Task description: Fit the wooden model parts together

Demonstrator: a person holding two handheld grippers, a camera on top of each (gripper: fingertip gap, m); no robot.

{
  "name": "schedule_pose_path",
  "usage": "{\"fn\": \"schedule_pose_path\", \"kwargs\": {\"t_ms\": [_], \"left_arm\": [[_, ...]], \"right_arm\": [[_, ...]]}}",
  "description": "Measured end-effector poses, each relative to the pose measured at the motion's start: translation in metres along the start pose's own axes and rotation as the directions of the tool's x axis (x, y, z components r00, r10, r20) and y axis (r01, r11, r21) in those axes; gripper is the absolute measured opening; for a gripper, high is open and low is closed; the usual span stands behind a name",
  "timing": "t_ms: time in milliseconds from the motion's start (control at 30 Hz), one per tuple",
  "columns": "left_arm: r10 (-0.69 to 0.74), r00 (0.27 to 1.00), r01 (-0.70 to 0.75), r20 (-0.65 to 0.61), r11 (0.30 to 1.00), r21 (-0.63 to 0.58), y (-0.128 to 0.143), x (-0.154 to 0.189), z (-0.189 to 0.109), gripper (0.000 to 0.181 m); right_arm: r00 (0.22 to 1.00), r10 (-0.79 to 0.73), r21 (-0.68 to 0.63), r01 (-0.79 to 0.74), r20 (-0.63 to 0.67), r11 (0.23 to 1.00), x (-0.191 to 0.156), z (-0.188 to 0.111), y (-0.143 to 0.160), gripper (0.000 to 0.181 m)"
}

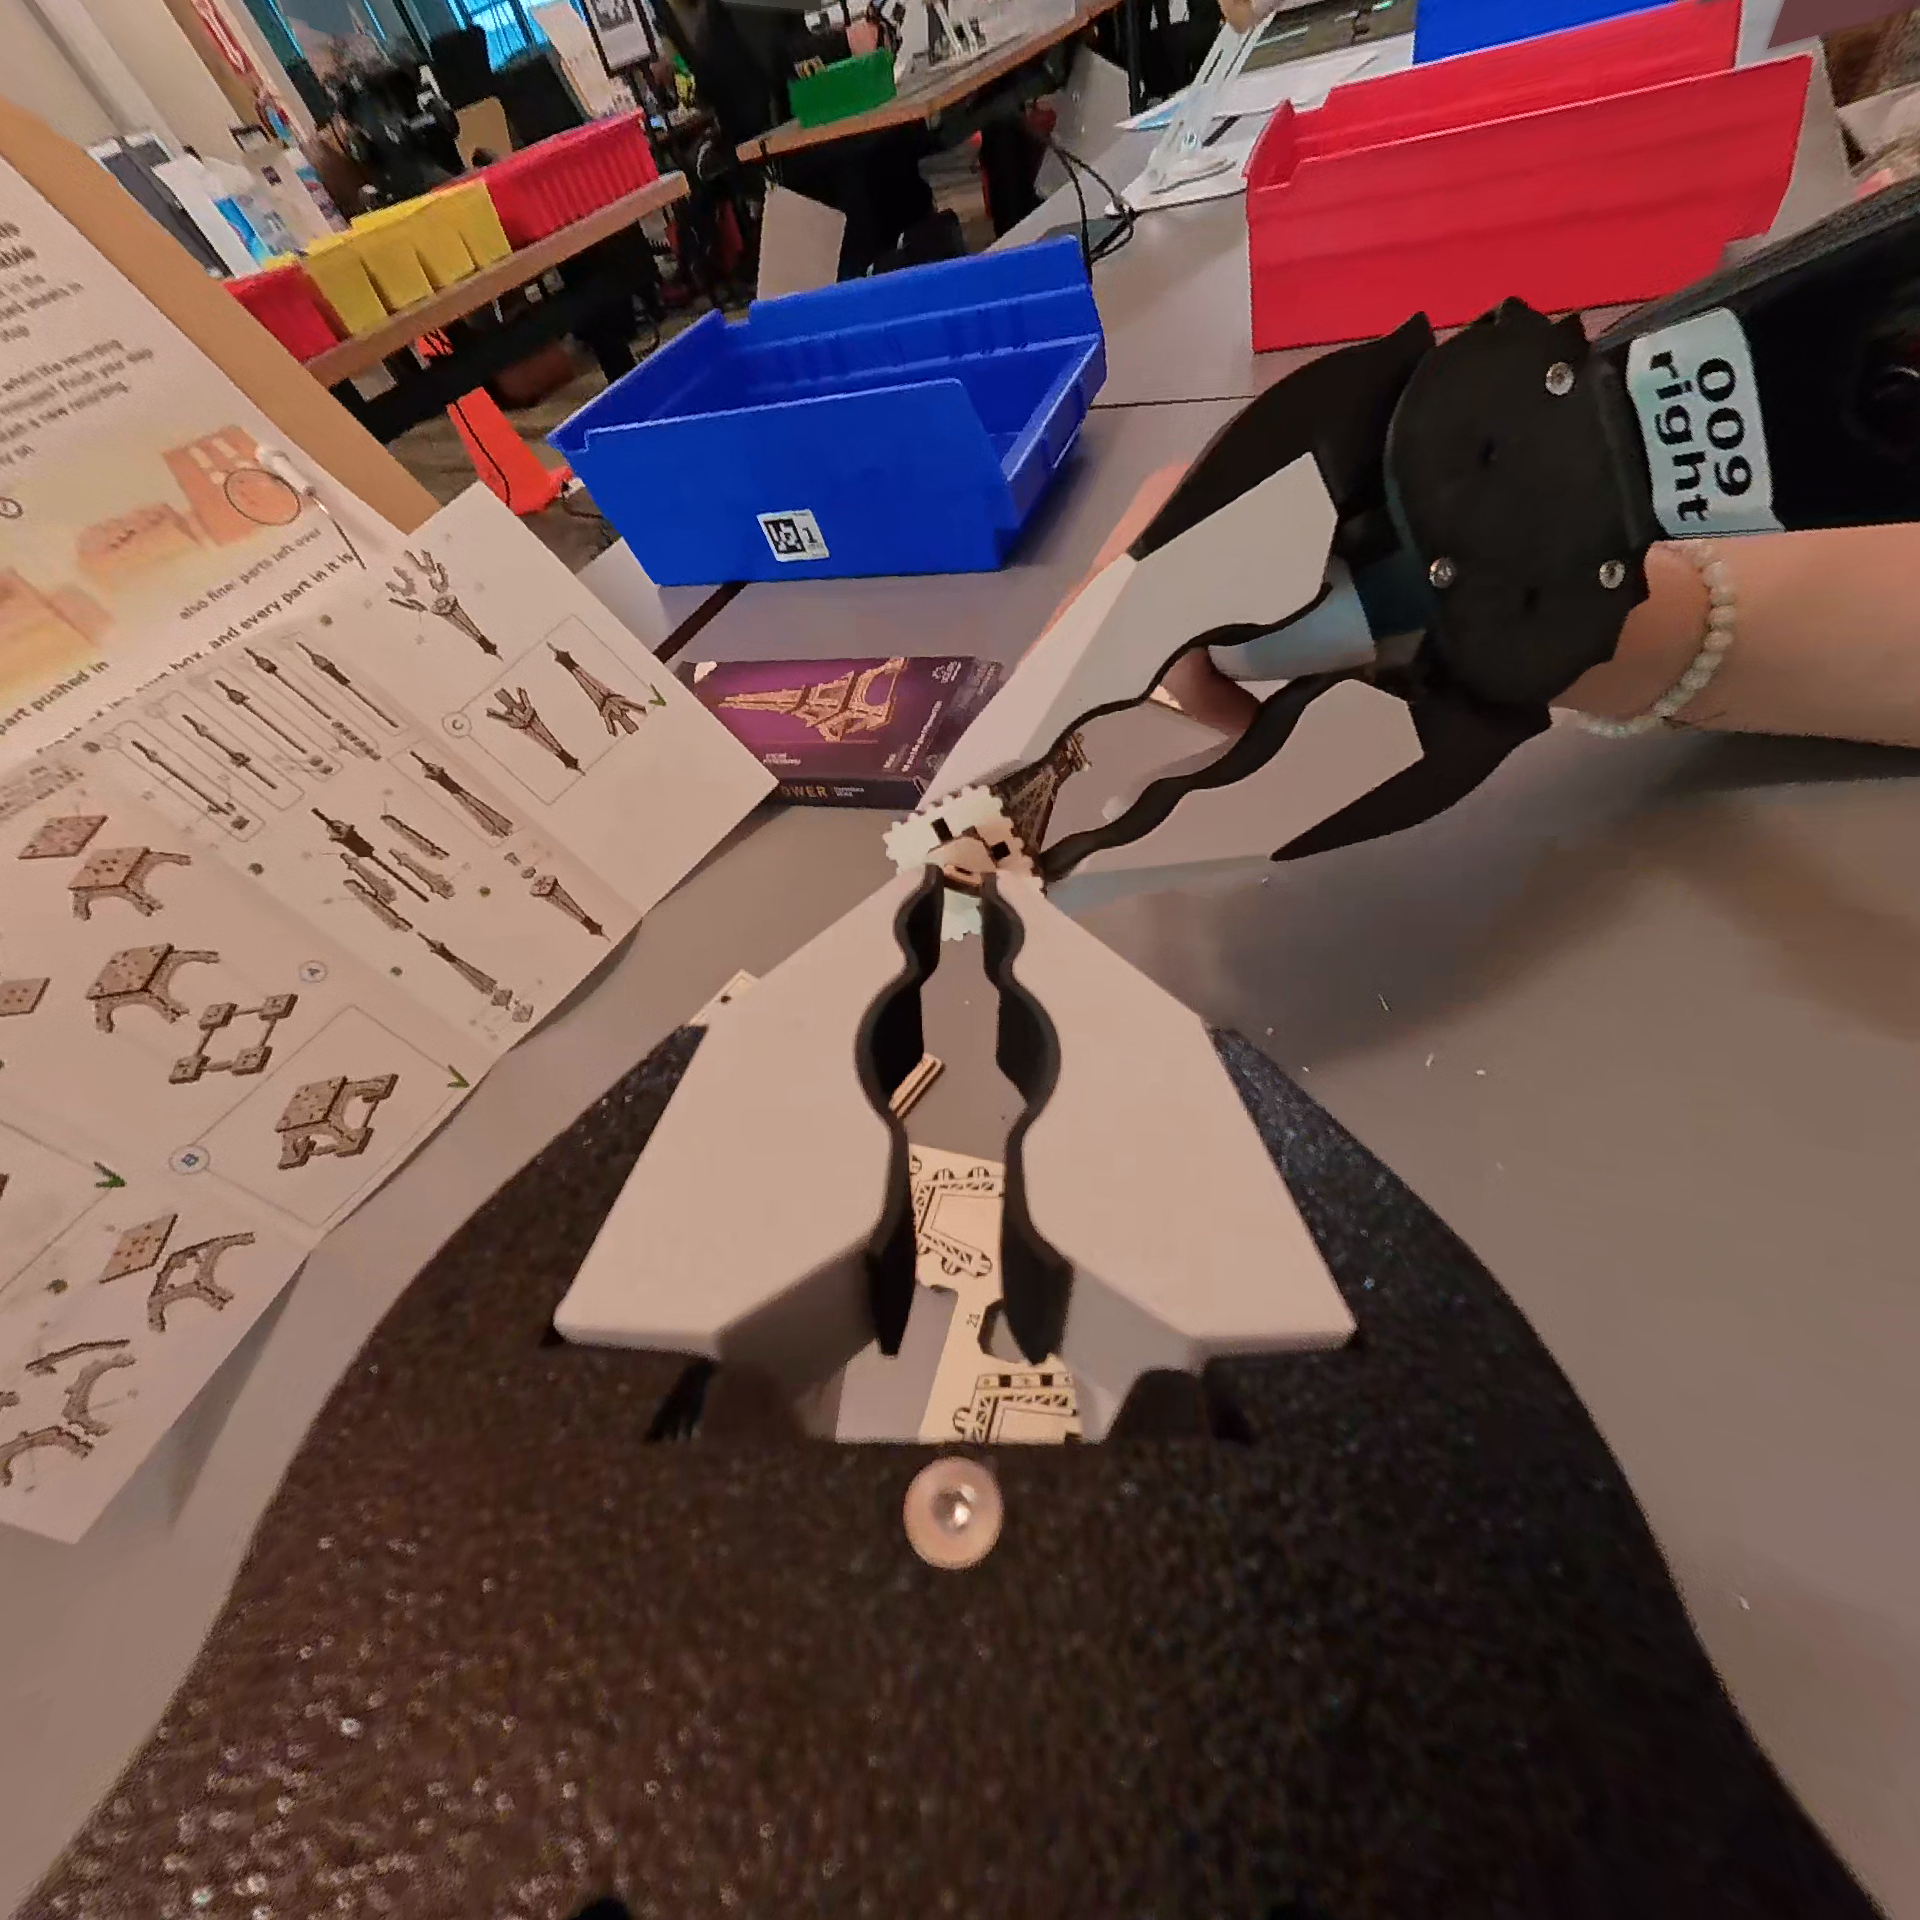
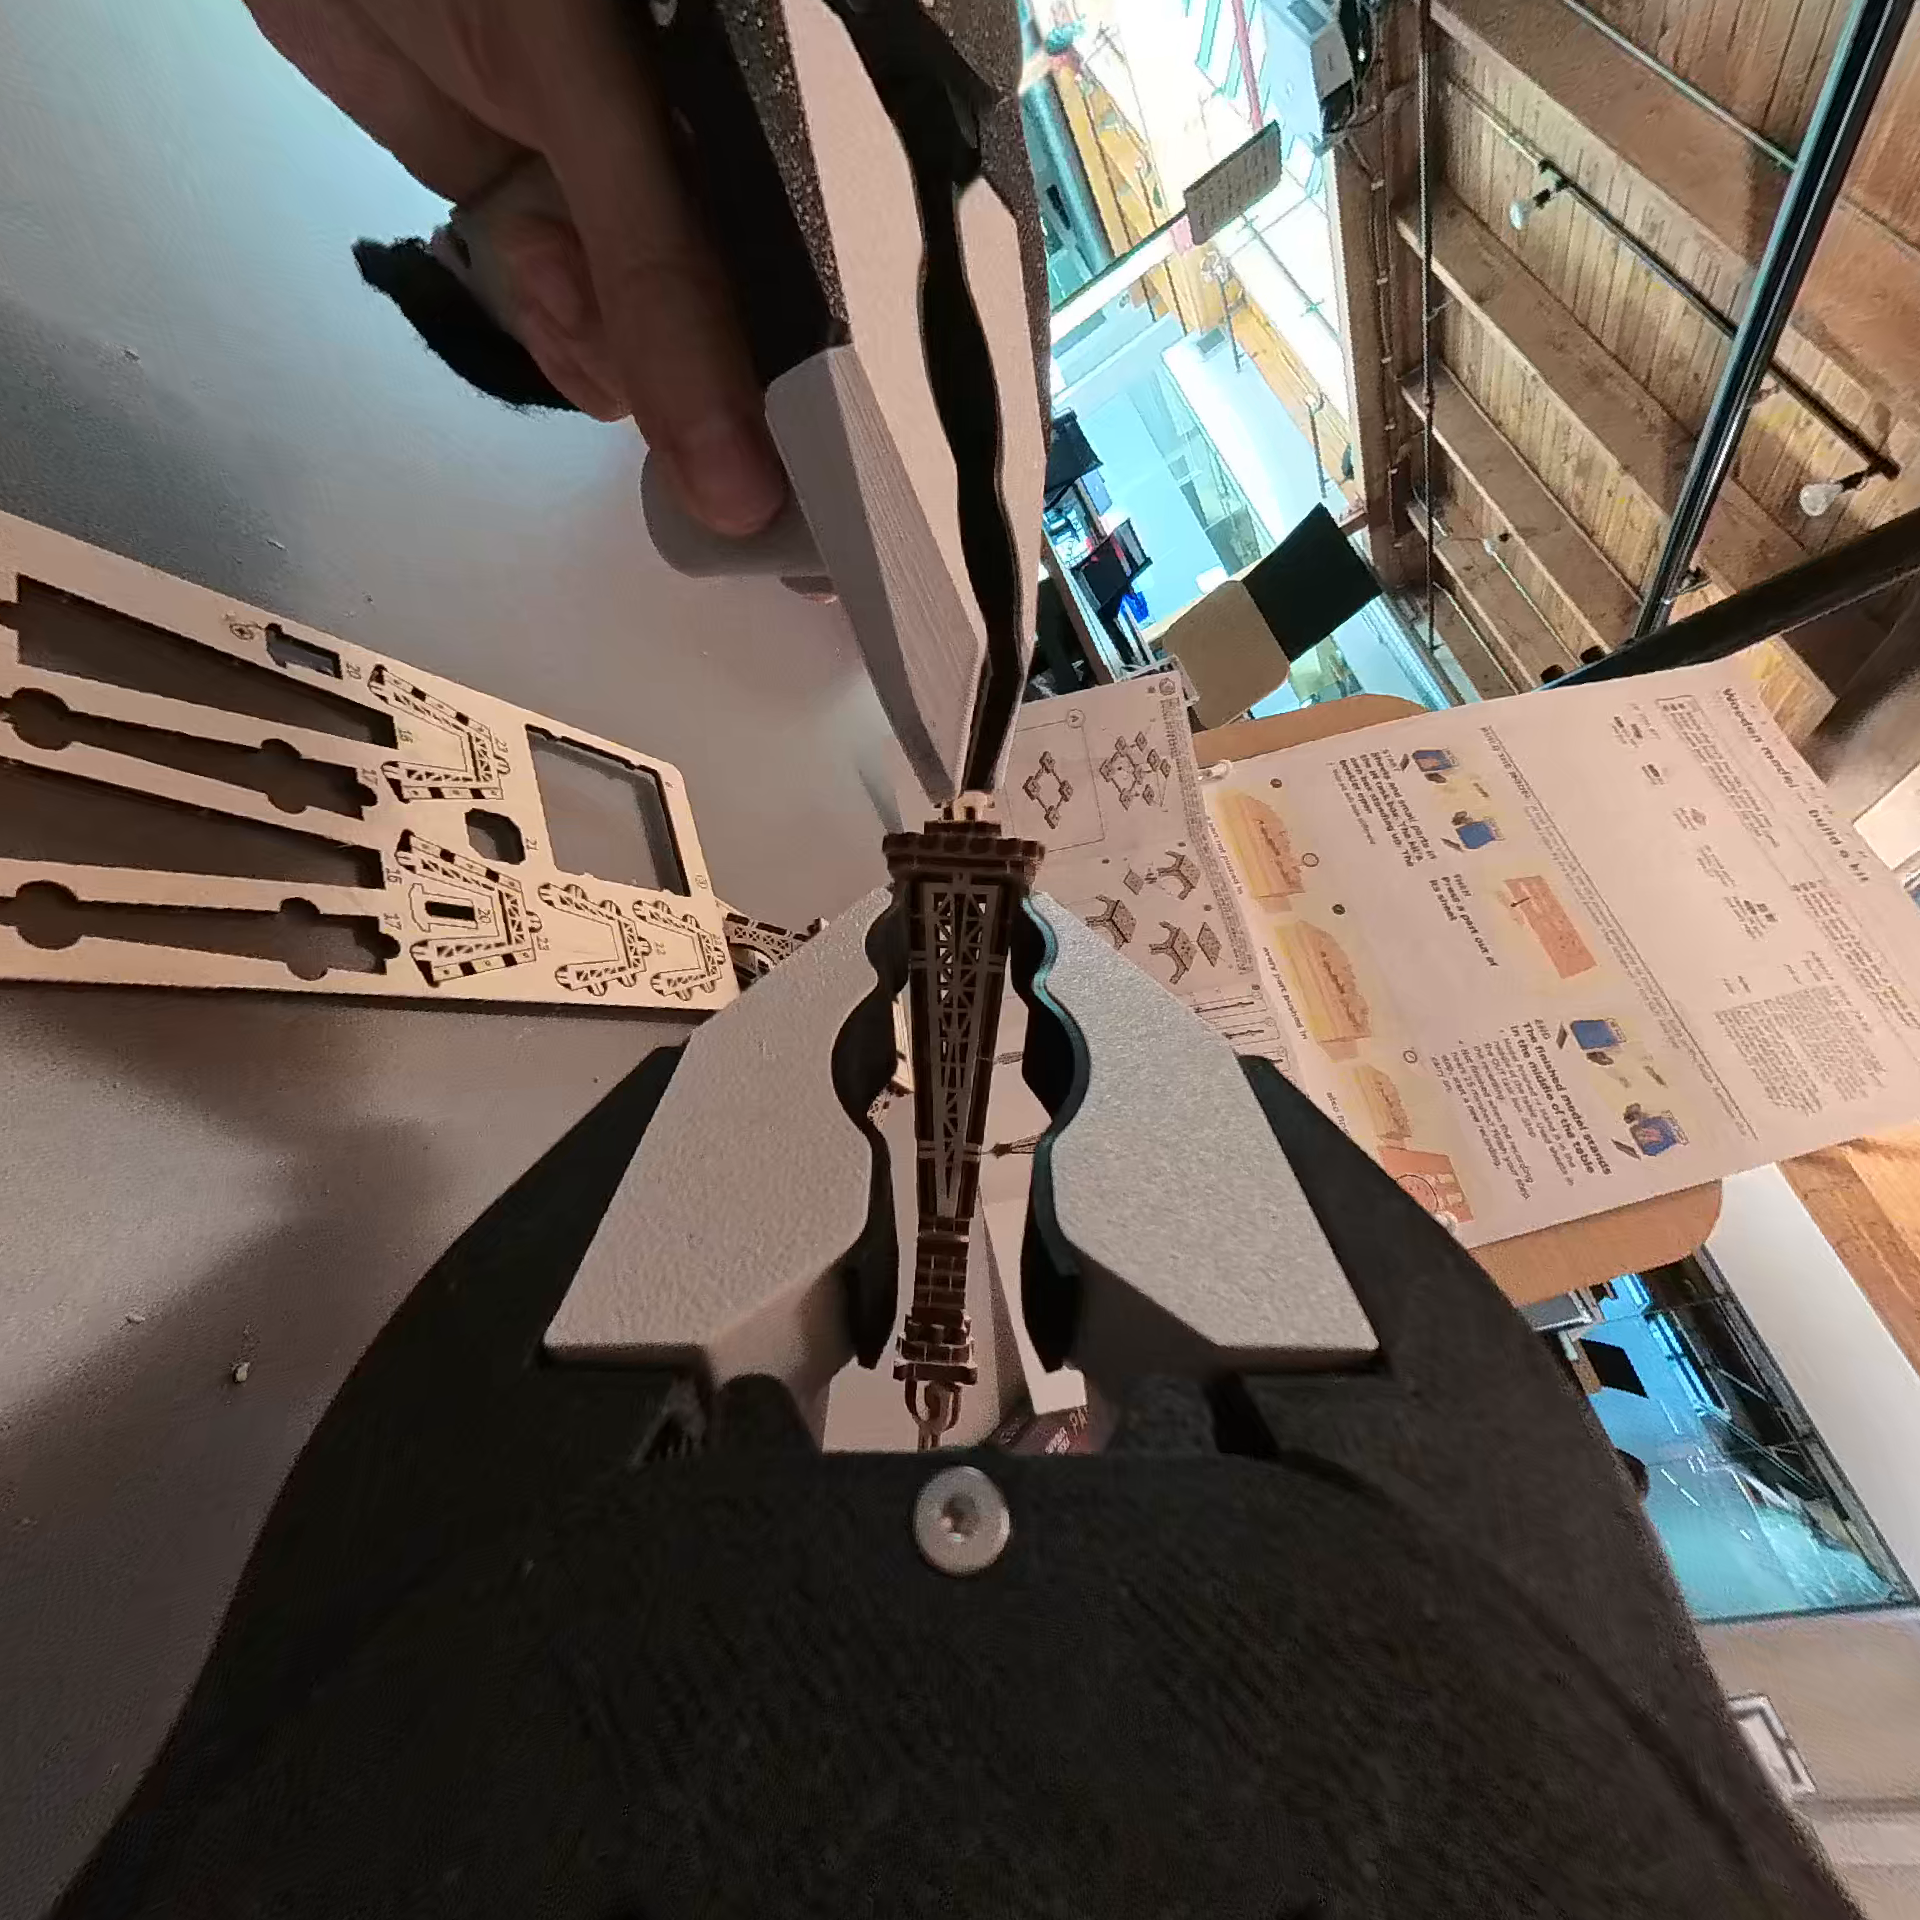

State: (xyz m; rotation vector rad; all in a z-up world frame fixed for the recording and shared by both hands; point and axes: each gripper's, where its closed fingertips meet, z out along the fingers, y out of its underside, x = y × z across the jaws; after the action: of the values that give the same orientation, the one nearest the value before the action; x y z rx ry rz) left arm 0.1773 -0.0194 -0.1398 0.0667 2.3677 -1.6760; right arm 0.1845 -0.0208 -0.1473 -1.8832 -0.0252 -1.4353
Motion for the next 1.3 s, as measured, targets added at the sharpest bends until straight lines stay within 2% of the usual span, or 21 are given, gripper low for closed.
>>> {"fn": "schedule_pose_path", "kwargs": {"t_ms": [100,167,200,267,333,367,433,500,633,733,867,1000,1133,1233,1300], "left_arm": [[-0.023,1.0,0.023,0.002,1.0,-0.02,0.003,0.0,0.002,0.005],[-0.05,0.999,0.05,-0.005,0.999,-0.001,-0.001,0.003,0.004,0.005],[-0.082,0.996,0.083,-0.023,0.995,0.05,-0.01,0.005,0.003,0.006],[-0.147,0.987,0.156,-0.06,0.97,0.187,-0.034,0.004,-0.008,0.009],[-0.138,0.989,0.147,-0.05,0.954,0.263,-0.047,-0.002,-0.02,0.008],[-0.097,0.995,0.103,-0.034,0.958,0.268,-0.048,-0.002,-0.022,0.009],[0.014,1.0,-0.016,0.007,0.968,0.25,-0.047,0.0,-0.022,0.013],[0.125,0.992,-0.119,-0.007,0.963,0.244,-0.047,0.013,-0.02,0.016],[0.262,0.965,-0.248,-0.011,0.926,0.286,-0.054,0.03,-0.02,0.03],[0.338,0.94,-0.338,0.048,0.899,0.278,-0.056,0.031,-0.02,0.038],[0.409,0.911,-0.41,0.061,0.873,0.263,-0.055,0.036,-0.019,0.044],[0.431,0.901,-0.424,0.042,0.859,0.287,-0.058,0.041,-0.024,0.043],[0.455,0.889,-0.453,0.052,0.856,0.248,-0.053,0.035,-0.027,0.038],[0.473,0.88,-0.472,0.043,0.861,0.19,-0.044,0.03,-0.027,0.033],[0.485,0.873,-0.484,0.044,0.853,0.195,-0.043,0.031,-0.028,0.033]], "right_arm": [[0.998,0.047,0.005,-0.047,0.031,0.999,-0.002,0.0,0.004,0.016],[0.983,0.158,0.052,-0.163,0.09,0.985,-0.002,-0.002,0.005,0.016],[0.963,0.242,0.105,-0.254,0.116,0.962,0.002,-0.006,0.001,0.016],[0.897,0.386,0.163,-0.423,0.213,0.892,0.007,-0.014,-0.006,0.017],[0.838,0.475,0.206,-0.531,0.266,0.822,0.016,-0.021,-0.01,0.016],[0.788,0.512,0.196,-0.592,0.342,0.781,0.012,-0.024,-0.014,0.017],[0.719,0.565,0.201,-0.673,0.404,0.712,0.014,-0.028,-0.018,0.016],[0.63,0.596,0.192,-0.75,0.498,0.632,0.012,-0.033,-0.027,0.016],[0.395,0.683,0.17,-0.911,0.614,0.375,0.03,-0.042,-0.037,0.017],[0.168,0.651,0.065,-0.982,0.741,0.179,0.033,-0.051,-0.048,0.016],[-0.051,0.553,-0.057,-0.998,0.832,-0.007,0.029,-0.055,-0.06,0.017],[-0.212,0.467,-0.173,-0.977,0.858,-0.126,0.023,-0.053,-0.065,0.016],[-0.35,0.388,-0.278,-0.933,0.853,-0.23,0.022,-0.051,-0.065,0.016],[-0.404,0.36,-0.326,-0.909,0.841,-0.259,0.019,-0.049,-0.065,0.016],[-0.427,0.375,-0.354,-0.901,0.823,-0.25,0.014,-0.046,-0.065,0.016]]}}
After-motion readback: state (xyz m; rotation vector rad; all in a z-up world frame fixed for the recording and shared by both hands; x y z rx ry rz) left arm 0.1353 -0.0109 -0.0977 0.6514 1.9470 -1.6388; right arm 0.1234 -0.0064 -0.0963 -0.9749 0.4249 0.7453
